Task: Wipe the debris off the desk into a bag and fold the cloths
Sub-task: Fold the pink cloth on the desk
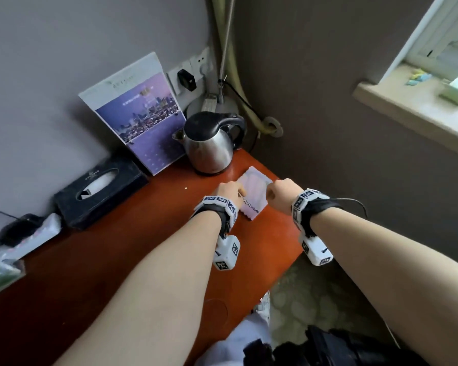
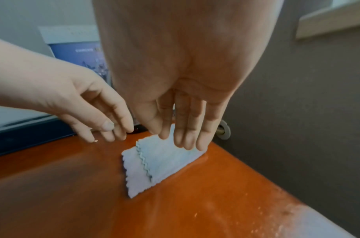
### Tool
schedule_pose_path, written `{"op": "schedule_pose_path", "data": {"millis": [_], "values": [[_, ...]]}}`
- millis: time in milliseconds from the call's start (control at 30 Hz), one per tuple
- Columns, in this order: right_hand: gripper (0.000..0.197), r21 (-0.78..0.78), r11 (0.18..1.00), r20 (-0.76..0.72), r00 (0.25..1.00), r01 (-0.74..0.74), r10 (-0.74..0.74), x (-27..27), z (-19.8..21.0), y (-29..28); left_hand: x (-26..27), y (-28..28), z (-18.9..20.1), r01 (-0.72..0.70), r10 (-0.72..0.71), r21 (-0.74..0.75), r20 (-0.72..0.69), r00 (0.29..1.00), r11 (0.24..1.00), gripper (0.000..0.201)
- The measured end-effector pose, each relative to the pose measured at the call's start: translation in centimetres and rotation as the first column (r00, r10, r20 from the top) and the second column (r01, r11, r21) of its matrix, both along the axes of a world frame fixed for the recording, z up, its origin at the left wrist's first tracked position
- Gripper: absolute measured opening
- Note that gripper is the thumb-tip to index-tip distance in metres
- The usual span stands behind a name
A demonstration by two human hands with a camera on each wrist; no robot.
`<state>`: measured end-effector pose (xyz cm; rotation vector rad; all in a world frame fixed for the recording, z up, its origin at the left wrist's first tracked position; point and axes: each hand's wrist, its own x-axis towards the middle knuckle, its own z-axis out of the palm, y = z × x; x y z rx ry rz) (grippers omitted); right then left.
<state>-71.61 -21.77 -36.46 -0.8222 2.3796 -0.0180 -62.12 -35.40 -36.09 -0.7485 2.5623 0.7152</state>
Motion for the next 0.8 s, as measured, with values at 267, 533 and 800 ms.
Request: {"op": "schedule_pose_path", "data": {"millis": [267, 533, 800], "values": [[0.030, 0.038, 0.999, 0.077, 0.997, -0.032, 0.029, -1.1, -5.9, -1.9, -2.4, -0.9, -5.2, -0.007, 0.004, 0.051, 0.058, 0.998, 0.999, 0.043], [0.040, 0.132, 0.988, 0.076, 0.994, -0.086, 0.076, -1.1, -7.2, -4.4, -3.6, -1.7, -7.2, -0.017, 0.018, -0.007, 0.071, 0.997, 1.000, 0.038], [0.018, 0.100, 0.962, 0.076, 0.966, -0.254, 0.247, -2.0, -6.5, -4.6, -4.1, -2.8, -7.7, -0.041, 0.038, 0.052, 0.051, 0.998, 0.998, 0.015]]}}
